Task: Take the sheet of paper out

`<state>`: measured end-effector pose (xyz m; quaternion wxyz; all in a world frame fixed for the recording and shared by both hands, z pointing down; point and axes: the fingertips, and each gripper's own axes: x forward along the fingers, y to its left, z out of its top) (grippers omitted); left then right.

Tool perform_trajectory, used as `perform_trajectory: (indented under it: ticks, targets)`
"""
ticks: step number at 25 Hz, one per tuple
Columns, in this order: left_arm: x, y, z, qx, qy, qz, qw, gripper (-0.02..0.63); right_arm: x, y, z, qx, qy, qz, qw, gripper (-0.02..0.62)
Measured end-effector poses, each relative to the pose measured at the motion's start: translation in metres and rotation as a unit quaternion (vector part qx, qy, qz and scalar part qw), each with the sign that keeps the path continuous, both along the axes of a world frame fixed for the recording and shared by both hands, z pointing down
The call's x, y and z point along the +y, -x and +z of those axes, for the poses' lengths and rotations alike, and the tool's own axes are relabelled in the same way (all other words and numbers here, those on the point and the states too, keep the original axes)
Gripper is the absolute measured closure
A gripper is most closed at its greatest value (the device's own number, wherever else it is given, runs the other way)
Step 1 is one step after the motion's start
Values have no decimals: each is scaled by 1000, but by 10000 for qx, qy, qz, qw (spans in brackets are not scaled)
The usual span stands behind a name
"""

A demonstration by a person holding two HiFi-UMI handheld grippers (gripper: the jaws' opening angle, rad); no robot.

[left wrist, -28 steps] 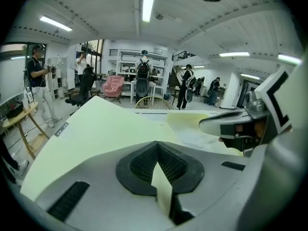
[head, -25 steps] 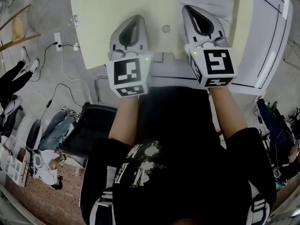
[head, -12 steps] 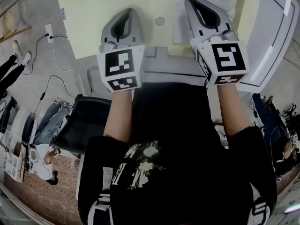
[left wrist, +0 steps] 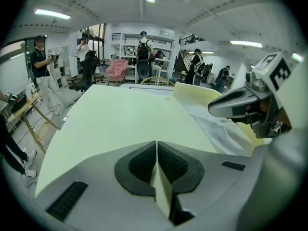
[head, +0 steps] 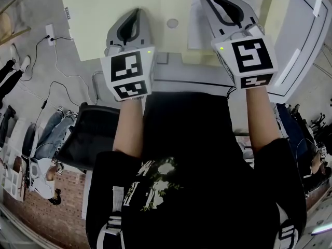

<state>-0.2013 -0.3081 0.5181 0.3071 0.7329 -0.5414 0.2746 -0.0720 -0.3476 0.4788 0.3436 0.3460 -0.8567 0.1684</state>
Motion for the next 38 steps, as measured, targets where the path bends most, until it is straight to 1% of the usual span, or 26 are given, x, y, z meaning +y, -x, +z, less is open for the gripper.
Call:
perform_trajectory:
  ticks: [2, 4, 7, 12, 14, 17, 21, 27, 29, 34, 38]
  targets:
    - [-1, -2, 0, -12, 26, 5, 10000, 603, -1, -2, 4, 73, 127, -98, 9998, 528]
    - [-1, -3, 1, -21, 48, 14, 10000, 603, -2, -4, 9, 188, 203, -174, 9995, 501]
    - [-2, -3, 2, -53, 70, 52, 9999, 603, -5, -5, 14, 392, 201, -288, 9986, 492]
    - [-5, -1, 2, -55, 56, 43, 10000, 603, -6, 1, 21, 442, 326, -361, 9978, 491]
    - [-5, -2, 2, -66, 38, 34, 10000, 603, -6, 2, 23, 518, 323, -374, 9974, 494]
    - [-5, -2, 2, -54, 34, 28, 10000, 603, -5, 3, 26, 598, 338, -387, 9969, 525]
    - [-5, -2, 1, 10, 46, 38, 10000, 603, -4, 3, 30, 679, 434, -421, 9959, 540]
    - [-5, -2, 1, 3, 32, 33, 10000, 603, -2, 5, 33, 749, 482, -481, 9949, 565]
    - [-5, -2, 0, 15, 23, 40, 10000, 603, -3, 7, 33, 748, 465, -467, 9950, 580]
    - [-4, -2, -2, 67, 3, 46, 10000, 603, -4, 14, 28, 646, 413, -418, 9962, 589]
    - [-1, -2, -5, -68, -46, 121, 9999, 603, -1, 22, 25, 553, 379, -455, 9967, 591]
